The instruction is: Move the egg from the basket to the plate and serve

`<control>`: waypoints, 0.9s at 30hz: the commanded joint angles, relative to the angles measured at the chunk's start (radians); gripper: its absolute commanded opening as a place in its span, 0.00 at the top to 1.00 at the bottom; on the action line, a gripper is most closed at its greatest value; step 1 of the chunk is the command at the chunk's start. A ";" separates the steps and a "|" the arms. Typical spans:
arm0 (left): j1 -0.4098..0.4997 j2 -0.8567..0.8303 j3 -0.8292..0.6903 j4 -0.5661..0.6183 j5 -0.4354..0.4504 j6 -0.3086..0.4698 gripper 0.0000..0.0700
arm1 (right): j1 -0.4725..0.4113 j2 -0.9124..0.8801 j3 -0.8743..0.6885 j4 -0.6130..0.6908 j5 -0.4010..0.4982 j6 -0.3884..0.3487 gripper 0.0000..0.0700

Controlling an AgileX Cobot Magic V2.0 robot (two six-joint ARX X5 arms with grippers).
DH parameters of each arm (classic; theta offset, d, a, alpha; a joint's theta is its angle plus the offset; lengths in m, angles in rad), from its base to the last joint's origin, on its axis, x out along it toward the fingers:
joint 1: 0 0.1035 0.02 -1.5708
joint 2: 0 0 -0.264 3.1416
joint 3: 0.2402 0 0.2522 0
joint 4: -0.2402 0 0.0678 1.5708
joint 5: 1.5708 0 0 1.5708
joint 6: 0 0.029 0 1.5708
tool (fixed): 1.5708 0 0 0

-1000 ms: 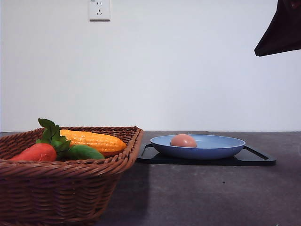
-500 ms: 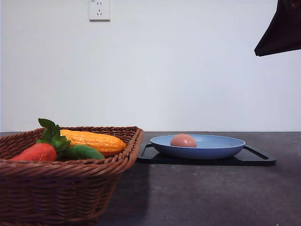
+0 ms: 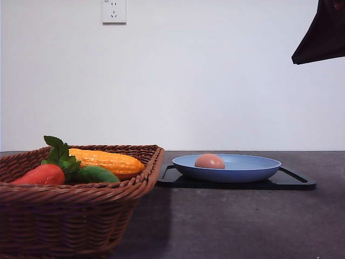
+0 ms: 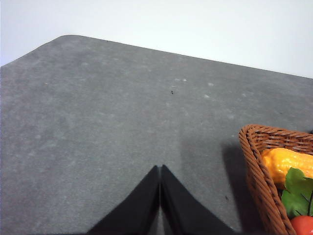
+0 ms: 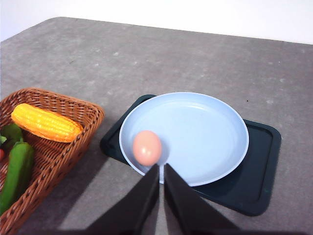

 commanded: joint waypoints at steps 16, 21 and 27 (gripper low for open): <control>0.002 -0.001 -0.028 -0.005 0.003 -0.001 1.00 | -0.282 -0.292 -0.122 0.028 -0.052 -0.259 1.00; 0.002 -0.001 -0.028 -0.005 0.003 -0.001 1.00 | -0.456 -0.443 -0.228 0.061 -0.129 -0.256 1.00; 0.002 -0.001 -0.028 -0.005 0.003 0.000 1.00 | -0.569 -0.563 -0.339 0.056 -0.237 -0.233 1.00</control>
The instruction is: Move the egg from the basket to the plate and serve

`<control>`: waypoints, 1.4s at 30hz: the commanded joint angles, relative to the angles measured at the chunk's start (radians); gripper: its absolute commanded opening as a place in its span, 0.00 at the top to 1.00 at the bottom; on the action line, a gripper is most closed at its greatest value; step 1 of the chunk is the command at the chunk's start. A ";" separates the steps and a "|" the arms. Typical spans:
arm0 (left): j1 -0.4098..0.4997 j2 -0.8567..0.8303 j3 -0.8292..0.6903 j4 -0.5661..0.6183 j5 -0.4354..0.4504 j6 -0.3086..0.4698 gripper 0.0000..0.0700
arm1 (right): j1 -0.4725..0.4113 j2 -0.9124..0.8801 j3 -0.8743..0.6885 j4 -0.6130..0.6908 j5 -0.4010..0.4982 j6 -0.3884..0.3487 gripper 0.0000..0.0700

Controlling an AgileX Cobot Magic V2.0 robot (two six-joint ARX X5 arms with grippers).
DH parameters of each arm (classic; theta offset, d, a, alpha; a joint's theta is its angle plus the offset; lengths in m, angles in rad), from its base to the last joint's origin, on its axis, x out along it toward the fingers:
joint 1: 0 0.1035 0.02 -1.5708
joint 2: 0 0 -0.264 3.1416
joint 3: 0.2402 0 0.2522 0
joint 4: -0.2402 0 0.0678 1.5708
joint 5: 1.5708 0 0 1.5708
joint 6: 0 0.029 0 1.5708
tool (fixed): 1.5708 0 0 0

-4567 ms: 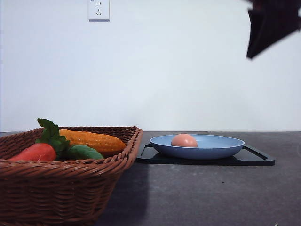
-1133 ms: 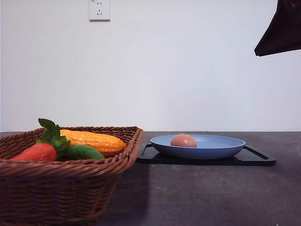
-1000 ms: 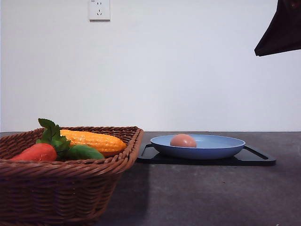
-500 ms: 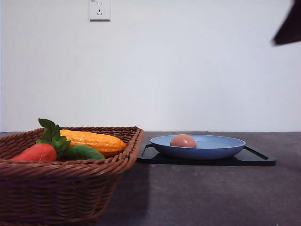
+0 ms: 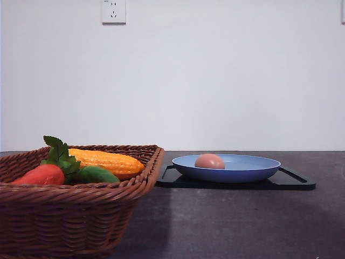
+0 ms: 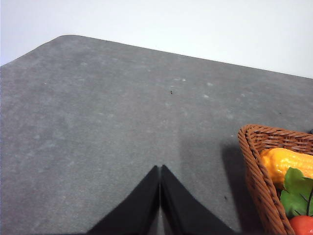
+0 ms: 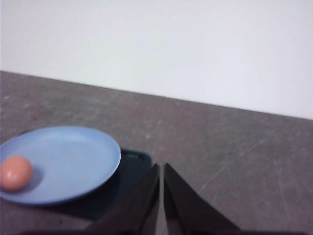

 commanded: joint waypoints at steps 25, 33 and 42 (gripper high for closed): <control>0.002 -0.001 -0.028 -0.005 0.001 0.000 1.00 | -0.033 -0.101 -0.122 -0.098 -0.012 0.069 1.00; 0.002 -0.001 -0.028 -0.005 0.002 0.000 1.00 | -0.033 -0.101 -0.122 -0.098 -0.012 0.069 1.00; 0.002 -0.001 -0.028 -0.005 0.001 0.000 1.00 | -0.033 -0.101 -0.122 -0.098 -0.012 0.069 1.00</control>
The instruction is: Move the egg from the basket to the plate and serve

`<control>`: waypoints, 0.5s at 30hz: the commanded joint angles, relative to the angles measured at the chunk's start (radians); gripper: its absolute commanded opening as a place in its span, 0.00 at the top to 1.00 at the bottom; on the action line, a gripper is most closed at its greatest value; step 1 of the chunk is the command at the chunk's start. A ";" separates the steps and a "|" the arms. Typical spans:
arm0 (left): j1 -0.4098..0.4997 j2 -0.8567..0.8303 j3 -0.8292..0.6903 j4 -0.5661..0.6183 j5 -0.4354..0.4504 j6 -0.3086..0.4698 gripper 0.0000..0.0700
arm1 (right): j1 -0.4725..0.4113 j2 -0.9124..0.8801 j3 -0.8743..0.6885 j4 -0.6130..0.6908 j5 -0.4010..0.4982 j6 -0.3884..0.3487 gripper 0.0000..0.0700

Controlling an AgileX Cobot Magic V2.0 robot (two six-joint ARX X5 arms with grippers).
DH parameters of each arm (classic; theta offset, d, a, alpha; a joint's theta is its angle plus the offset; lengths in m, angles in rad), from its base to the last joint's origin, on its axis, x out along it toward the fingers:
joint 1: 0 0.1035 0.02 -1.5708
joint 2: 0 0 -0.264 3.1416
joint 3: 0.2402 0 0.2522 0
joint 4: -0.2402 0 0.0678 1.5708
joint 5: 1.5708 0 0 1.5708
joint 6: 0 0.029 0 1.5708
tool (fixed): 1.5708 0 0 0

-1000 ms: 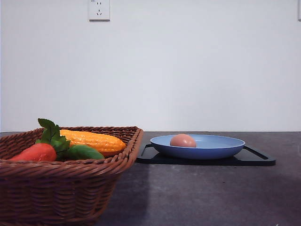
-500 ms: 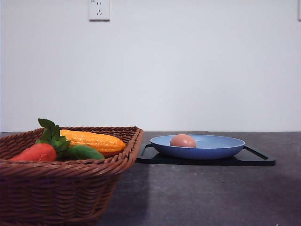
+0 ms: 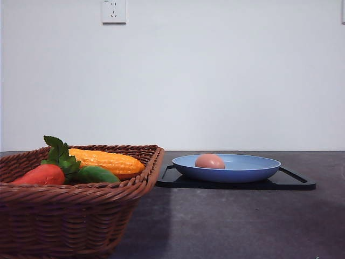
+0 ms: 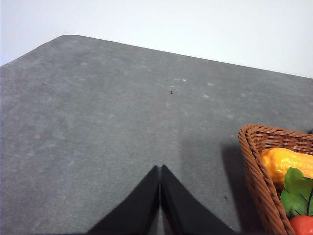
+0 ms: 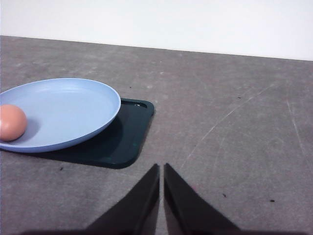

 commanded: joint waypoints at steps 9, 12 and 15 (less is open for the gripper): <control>0.002 -0.001 -0.028 -0.005 0.001 0.000 1.00 | -0.001 -0.003 -0.006 0.006 0.001 0.012 1.00; 0.002 -0.001 -0.028 -0.005 0.001 0.000 1.00 | -0.001 -0.003 -0.006 0.006 0.001 0.012 1.00; 0.002 -0.001 -0.028 -0.005 0.001 0.000 1.00 | -0.001 -0.003 -0.006 0.006 0.001 0.012 1.00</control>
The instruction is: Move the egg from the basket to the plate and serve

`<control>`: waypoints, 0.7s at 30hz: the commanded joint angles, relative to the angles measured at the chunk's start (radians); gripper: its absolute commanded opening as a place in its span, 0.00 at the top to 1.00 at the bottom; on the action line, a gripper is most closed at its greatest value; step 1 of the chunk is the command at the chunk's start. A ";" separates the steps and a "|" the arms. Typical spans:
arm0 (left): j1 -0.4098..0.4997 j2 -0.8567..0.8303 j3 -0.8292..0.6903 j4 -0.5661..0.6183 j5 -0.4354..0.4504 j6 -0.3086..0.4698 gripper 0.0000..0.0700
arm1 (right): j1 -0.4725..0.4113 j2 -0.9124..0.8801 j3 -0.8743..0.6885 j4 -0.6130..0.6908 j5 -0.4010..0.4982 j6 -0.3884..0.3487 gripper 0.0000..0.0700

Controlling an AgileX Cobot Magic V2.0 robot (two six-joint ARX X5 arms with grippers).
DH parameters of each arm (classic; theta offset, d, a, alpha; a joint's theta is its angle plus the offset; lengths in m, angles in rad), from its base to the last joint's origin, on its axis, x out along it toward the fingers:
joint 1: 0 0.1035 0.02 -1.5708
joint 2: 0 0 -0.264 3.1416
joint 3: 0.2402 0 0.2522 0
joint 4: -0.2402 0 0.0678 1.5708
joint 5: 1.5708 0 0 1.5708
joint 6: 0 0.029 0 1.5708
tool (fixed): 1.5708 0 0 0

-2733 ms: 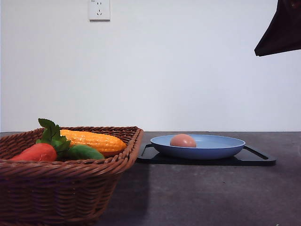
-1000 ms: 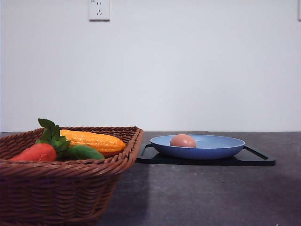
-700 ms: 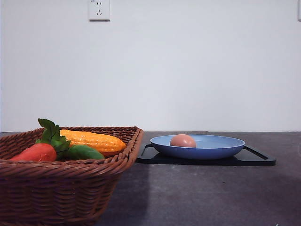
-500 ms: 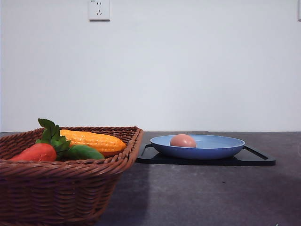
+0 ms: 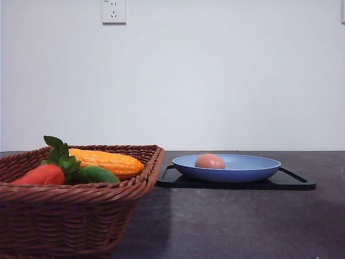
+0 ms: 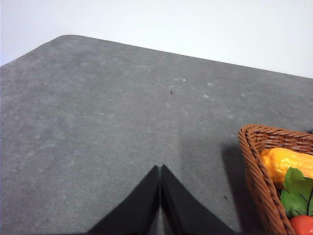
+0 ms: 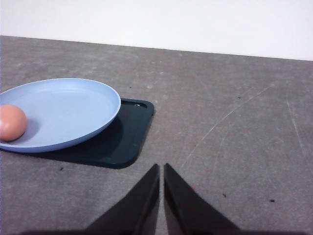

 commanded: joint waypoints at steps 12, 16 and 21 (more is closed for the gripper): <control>0.002 -0.001 -0.028 -0.005 0.001 0.000 1.00 | -0.001 -0.003 -0.006 0.005 0.001 0.012 1.00; 0.002 -0.001 -0.028 -0.005 0.001 0.000 1.00 | -0.001 -0.003 -0.006 0.005 0.002 0.012 1.00; 0.002 -0.001 -0.028 -0.005 0.001 0.000 1.00 | -0.001 -0.003 -0.006 0.005 0.002 0.012 1.00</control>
